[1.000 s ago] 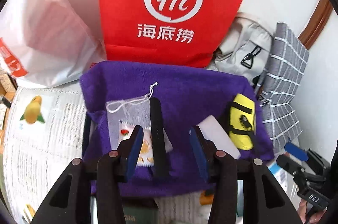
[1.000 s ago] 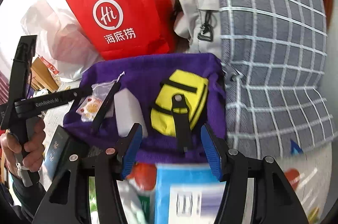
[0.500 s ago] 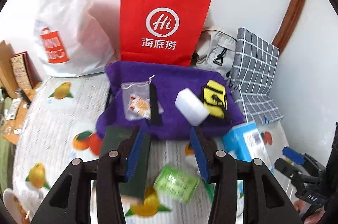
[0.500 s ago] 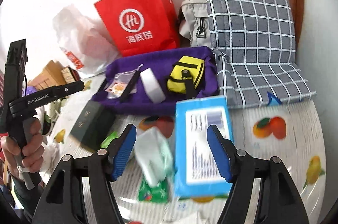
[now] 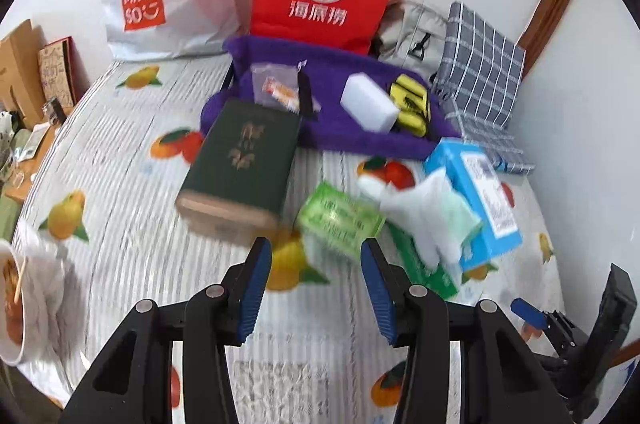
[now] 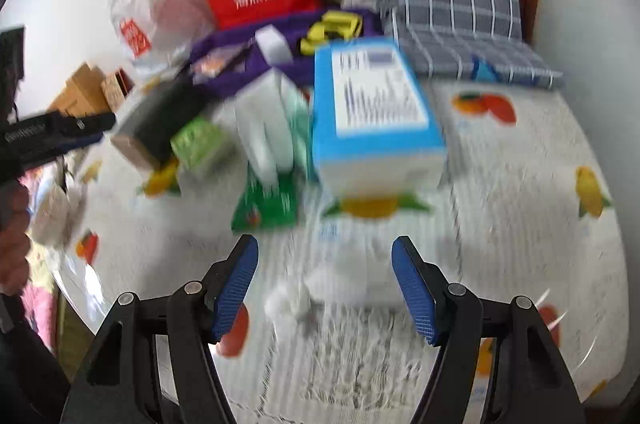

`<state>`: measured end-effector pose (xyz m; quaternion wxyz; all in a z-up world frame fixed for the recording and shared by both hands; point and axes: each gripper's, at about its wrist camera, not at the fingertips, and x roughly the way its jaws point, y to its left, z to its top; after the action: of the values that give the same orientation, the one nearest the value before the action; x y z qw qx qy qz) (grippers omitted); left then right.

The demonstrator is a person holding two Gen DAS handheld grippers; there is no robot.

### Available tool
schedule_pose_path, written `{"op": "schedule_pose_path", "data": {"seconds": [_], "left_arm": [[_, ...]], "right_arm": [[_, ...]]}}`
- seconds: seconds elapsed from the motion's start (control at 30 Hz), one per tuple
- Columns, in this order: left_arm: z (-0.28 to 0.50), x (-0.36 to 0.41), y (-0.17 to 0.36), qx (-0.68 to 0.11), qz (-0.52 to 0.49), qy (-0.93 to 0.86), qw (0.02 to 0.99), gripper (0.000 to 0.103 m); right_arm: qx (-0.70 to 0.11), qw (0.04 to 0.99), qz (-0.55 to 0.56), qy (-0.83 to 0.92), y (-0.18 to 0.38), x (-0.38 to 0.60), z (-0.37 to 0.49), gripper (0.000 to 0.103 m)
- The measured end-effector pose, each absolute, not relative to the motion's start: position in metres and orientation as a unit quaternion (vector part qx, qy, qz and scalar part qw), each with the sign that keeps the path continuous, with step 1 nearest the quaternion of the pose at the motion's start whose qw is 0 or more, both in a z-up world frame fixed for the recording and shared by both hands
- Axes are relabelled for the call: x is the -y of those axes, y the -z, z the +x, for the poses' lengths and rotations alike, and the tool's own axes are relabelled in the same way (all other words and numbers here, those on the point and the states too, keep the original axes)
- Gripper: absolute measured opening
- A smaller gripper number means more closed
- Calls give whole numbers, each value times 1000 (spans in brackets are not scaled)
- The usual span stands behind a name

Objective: Organize soft objects
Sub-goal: 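Grasp white knotted cloth with right tool while left tool reaches toward green wipe pack, then grasp green wet-wipe pack with left tool while right tool holds white cloth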

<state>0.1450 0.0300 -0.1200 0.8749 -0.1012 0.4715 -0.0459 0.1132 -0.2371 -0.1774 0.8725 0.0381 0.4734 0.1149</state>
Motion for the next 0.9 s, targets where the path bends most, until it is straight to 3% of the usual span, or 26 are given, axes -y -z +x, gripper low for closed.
{"op": "schedule_pose_path", "data": {"seconds": [0.27,0.43,0.53,0.6,0.67,0.9], "left_arm": [[129,-28,139,-482,-95,33,870,46],[128,-24,148,-483,-86,36,871,46],[132,-19,152,-487,-88,41,868,46],[136,-13,155,-488,-89,50,867,46],[140,-4,158,-492,-86,61,864,46],[157,26,166,-497,-48,80,863,46]], "right_arm": [[-488,863,16,-127,216,220,103,72],[-457,880,5,-129,223,217,91,77],[-451,885,11,-115,223,221,89,64],[-450,888,-1,-93,222,223,89,42],[-448,890,-11,-84,222,227,89,29],[-437,893,13,-102,223,241,86,25]]}}
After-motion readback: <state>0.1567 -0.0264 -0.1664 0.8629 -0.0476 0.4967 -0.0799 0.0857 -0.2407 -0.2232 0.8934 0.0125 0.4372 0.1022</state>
